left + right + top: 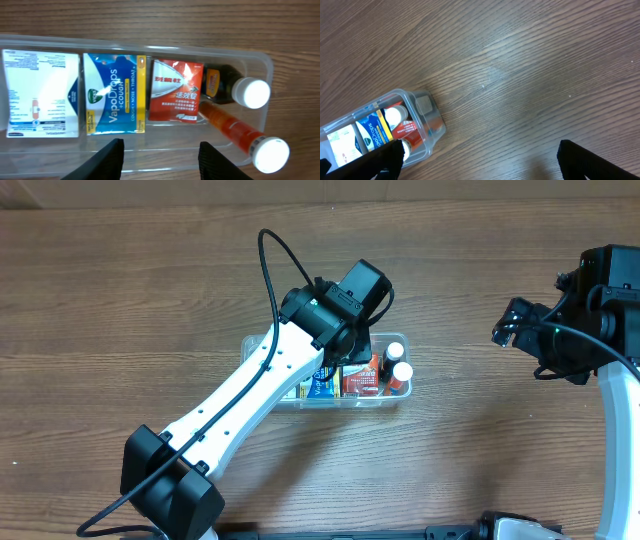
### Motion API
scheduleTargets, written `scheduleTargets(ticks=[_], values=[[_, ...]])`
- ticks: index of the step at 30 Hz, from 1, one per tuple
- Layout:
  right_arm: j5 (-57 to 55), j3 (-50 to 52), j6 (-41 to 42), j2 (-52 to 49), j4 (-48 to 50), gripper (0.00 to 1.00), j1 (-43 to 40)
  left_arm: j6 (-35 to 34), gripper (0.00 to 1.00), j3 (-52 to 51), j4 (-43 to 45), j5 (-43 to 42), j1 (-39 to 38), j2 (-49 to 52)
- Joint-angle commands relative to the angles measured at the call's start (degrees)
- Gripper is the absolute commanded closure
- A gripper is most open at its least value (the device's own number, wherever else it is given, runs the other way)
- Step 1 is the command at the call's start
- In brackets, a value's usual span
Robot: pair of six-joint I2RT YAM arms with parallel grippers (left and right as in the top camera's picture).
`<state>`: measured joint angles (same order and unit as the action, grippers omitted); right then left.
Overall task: Pack container
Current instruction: 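Carry the red box into the container beside the blue box, then open the left gripper and lift it out of the container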
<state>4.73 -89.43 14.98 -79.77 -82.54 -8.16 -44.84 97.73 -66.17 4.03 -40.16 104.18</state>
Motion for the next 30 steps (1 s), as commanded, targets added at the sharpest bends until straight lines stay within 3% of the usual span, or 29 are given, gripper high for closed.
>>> scheduleTargets(ticks=[1,6,10,15,21,30], values=[[0.57,0.11,-0.24,0.57,0.24,0.00,-0.04,3.76,0.53,0.59,-1.05,5.11,0.76,0.39],[1.86,0.11,-2.82,0.59,1.53,0.00,1.86,6.69,0.52,3.61,-4.79,13.62,4.11,-4.33],[-1.66,-0.09,-3.34,0.59,5.64,0.00,7.85,10.67,0.44,3.69,-4.68,19.32,9.57,-10.38],[-6.64,-0.09,-3.30,-0.04,16.52,0.00,14.75,12.90,0.27,3.69,-3.78,19.37,19.61,-14.69],[-6.23,-0.09,-5.33,-4.70,26.21,0.00,15.98,20.83,0.00,3.67,-0.24,13.46,31.28,-13.70],[-5.95,-0.09,-6.95,-9.68,30.77,0.00,15.98,21.81,0.00,3.67,-0.22,12.09,38.14,-9.66]])
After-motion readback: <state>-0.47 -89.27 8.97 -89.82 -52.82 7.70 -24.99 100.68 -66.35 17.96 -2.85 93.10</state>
